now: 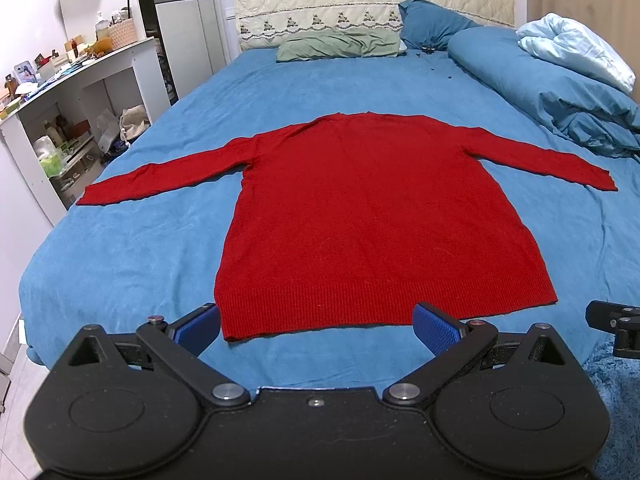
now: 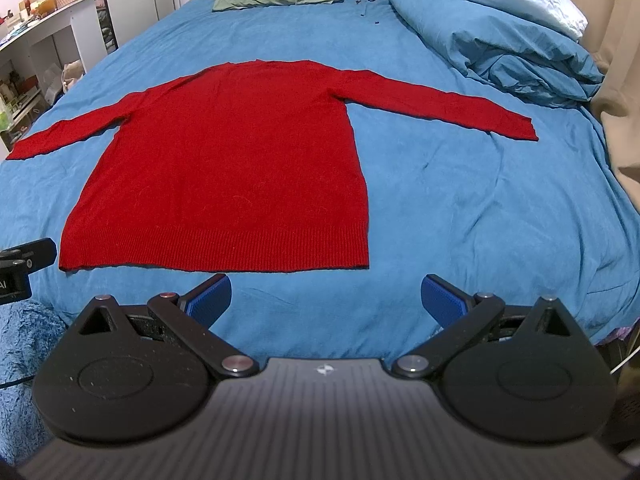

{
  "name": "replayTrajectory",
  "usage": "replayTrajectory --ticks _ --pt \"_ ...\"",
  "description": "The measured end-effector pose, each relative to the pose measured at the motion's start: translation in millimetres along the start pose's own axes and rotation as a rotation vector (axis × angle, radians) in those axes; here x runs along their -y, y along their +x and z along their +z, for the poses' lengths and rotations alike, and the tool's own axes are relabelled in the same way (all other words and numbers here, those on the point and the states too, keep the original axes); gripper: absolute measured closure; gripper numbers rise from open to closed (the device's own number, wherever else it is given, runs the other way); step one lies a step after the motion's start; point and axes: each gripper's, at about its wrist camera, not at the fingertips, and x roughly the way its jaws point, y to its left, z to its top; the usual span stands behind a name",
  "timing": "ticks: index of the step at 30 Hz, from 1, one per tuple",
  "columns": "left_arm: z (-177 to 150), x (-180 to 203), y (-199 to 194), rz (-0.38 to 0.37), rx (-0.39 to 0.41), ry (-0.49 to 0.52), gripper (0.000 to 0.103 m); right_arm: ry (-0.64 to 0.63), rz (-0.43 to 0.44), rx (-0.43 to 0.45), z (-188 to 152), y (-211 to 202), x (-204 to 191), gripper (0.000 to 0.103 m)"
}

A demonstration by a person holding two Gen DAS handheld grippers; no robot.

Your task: Fold small clothes

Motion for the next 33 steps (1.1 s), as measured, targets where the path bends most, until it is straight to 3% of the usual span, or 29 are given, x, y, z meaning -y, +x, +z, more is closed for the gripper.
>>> replayTrajectory --ticks 33 --pt "2.4 2.9 0.2 -0.005 -0.006 0.011 0.0 0.001 -0.002 0.0 0.1 0.7 0.4 0.0"
